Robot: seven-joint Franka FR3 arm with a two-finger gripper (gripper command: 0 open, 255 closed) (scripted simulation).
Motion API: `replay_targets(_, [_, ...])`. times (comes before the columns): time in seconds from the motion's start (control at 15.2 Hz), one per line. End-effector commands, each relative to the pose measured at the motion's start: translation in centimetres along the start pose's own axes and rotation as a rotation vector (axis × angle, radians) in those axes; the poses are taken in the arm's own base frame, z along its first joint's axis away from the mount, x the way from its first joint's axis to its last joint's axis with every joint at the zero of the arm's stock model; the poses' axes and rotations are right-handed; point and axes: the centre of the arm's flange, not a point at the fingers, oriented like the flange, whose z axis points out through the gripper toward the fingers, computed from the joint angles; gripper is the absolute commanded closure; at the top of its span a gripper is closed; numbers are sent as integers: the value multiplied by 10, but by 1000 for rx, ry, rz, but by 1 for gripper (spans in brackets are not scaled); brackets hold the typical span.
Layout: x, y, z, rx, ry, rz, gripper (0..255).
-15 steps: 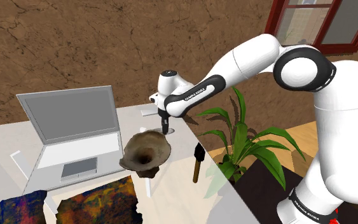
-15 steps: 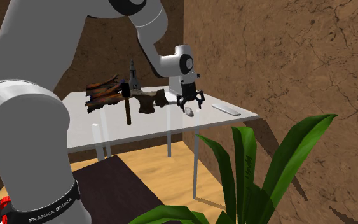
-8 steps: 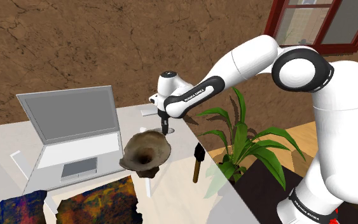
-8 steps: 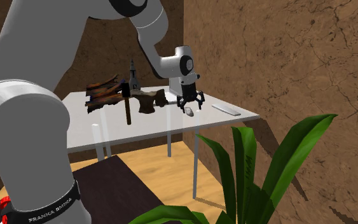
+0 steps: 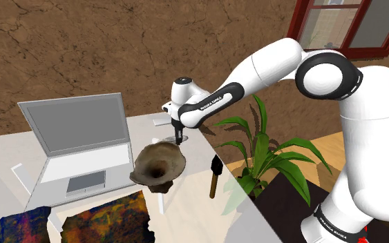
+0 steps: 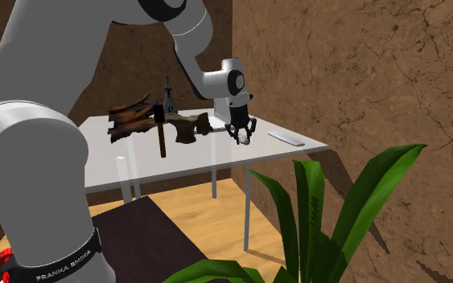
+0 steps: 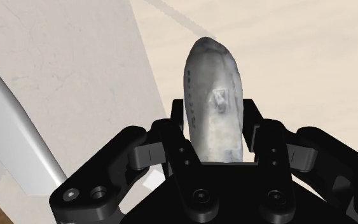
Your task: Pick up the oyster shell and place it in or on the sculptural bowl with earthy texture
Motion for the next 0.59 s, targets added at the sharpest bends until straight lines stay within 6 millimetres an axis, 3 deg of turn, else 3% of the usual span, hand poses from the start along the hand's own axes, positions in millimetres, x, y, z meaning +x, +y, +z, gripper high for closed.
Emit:
replay_targets(0.0, [0,0,0,0,0,0,255])
replay_targets(0.53, [2,7,-36,0,0,0,255])
